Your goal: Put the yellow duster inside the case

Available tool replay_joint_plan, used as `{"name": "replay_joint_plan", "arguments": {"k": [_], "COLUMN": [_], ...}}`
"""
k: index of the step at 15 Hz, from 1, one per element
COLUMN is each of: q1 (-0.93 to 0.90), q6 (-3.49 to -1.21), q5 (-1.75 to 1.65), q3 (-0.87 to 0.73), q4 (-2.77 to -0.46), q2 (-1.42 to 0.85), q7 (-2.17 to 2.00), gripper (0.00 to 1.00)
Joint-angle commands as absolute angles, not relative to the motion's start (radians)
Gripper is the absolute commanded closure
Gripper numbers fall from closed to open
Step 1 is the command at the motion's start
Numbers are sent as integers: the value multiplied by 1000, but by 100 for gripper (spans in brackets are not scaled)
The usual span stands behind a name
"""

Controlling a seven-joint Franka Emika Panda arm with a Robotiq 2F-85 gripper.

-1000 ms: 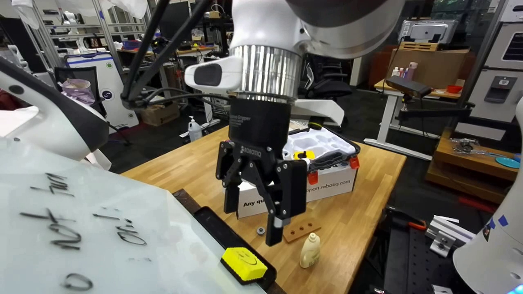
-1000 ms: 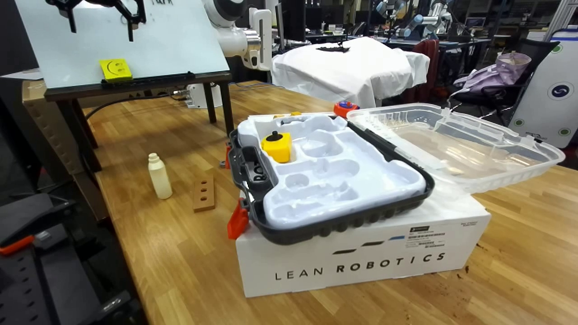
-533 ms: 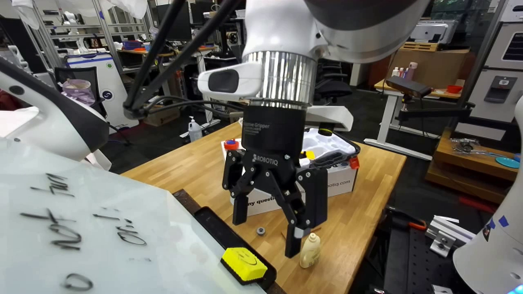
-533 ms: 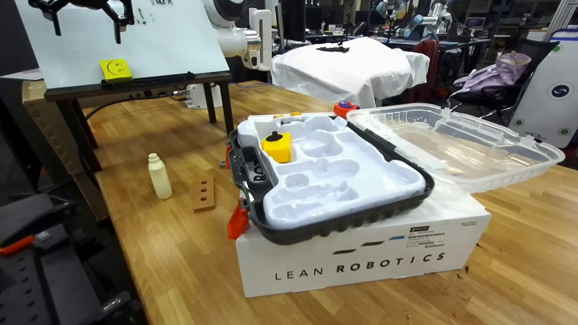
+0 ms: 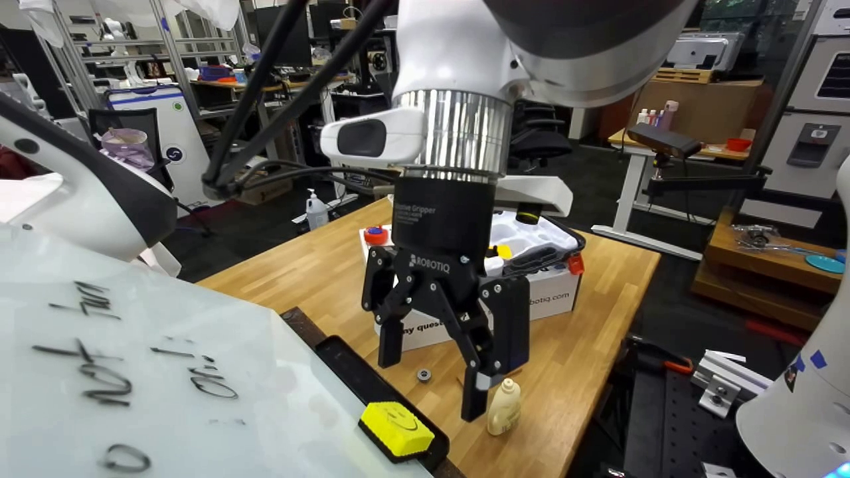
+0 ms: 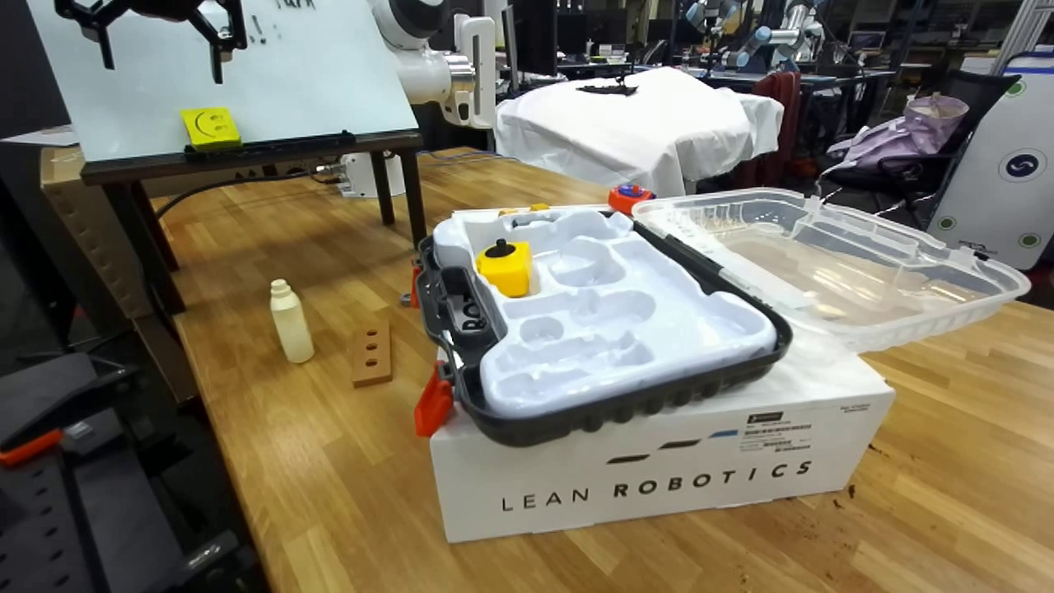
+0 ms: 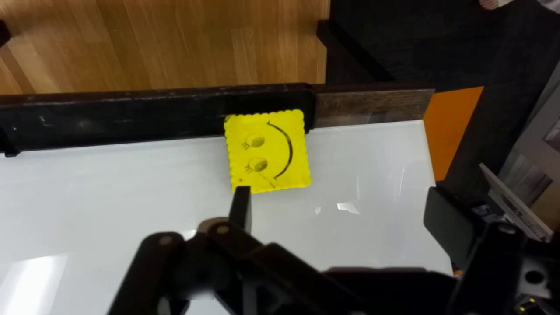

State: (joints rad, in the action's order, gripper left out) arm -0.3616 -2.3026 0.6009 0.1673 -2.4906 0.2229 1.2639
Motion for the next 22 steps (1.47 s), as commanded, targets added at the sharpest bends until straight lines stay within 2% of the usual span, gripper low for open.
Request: {"name": "replay_joint_plan", "arguments": {"k": [1, 22], "q1": [-354, -332], "q6": [-2343, -2426], "q5": [616, 691], "q3": [174, 194], "q4": [-2484, -2464], "q2": [202, 71], "q7": [1265, 1344], "gripper": [0, 0]}}
